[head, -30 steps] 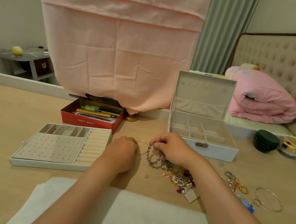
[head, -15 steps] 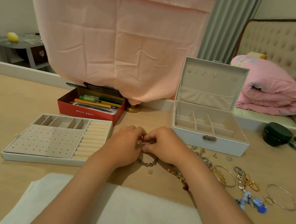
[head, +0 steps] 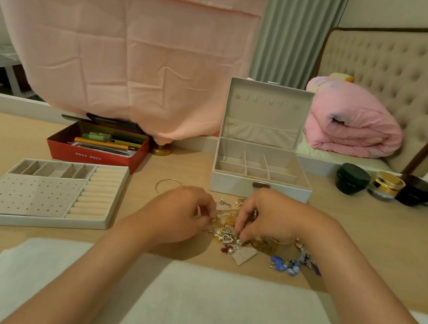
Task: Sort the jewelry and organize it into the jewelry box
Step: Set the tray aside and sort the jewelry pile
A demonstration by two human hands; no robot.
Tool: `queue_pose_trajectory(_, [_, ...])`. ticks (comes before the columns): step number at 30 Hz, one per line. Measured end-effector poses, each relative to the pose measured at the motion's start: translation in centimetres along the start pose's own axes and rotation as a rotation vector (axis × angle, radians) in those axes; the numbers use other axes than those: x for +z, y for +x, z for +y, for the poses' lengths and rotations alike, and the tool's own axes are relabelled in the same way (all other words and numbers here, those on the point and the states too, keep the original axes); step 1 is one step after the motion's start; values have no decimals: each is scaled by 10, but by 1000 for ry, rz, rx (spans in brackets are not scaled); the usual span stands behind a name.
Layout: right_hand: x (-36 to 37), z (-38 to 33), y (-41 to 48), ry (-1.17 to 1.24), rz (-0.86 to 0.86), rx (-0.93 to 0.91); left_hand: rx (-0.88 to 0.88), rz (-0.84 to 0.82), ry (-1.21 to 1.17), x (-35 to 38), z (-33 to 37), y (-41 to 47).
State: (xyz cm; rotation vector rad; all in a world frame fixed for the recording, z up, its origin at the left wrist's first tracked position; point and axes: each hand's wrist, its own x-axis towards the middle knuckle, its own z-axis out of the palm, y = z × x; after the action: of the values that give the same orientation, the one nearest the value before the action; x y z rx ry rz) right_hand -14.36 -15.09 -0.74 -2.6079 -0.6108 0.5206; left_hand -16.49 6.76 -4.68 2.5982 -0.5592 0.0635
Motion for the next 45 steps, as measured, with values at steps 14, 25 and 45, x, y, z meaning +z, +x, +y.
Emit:
queue_pose_trajectory(14, [11,1,-14,-117,21,12,67,-74,92,22,27,-5])
queue_pose_trajectory(25, [6,-84,55,188,232,-180,-263,181,-220,-58,-27,-30])
queue_pose_trajectory(45, [70,-251,229,-274,224,-543,-651,339,-295,-141,-205,-92])
